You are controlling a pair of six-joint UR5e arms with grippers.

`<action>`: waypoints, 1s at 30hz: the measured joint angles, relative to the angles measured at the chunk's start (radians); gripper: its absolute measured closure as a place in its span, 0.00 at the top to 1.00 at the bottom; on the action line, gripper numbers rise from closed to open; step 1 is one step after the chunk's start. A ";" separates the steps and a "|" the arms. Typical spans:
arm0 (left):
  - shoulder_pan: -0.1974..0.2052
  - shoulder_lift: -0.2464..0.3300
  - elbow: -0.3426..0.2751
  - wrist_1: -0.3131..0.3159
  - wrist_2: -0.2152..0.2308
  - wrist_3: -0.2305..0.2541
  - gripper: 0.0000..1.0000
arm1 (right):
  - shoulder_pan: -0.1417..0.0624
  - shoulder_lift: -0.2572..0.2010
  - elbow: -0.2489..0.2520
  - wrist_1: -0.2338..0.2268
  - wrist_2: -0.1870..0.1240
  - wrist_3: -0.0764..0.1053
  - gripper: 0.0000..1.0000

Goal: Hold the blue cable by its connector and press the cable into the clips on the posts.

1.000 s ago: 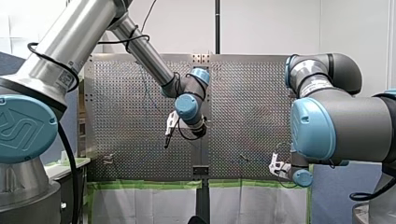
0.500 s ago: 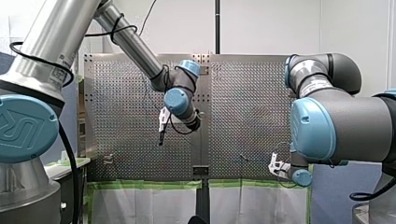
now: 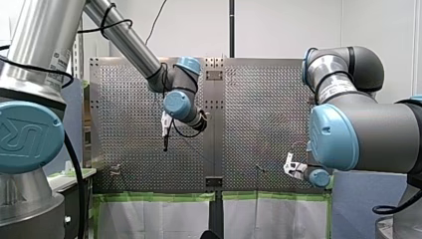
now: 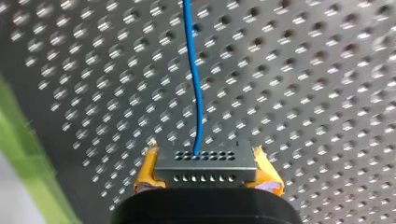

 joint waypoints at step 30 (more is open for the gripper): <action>0.022 0.258 -0.156 -0.023 -0.006 0.034 1.00 | 0.047 -0.281 0.086 0.180 0.114 -0.017 0.00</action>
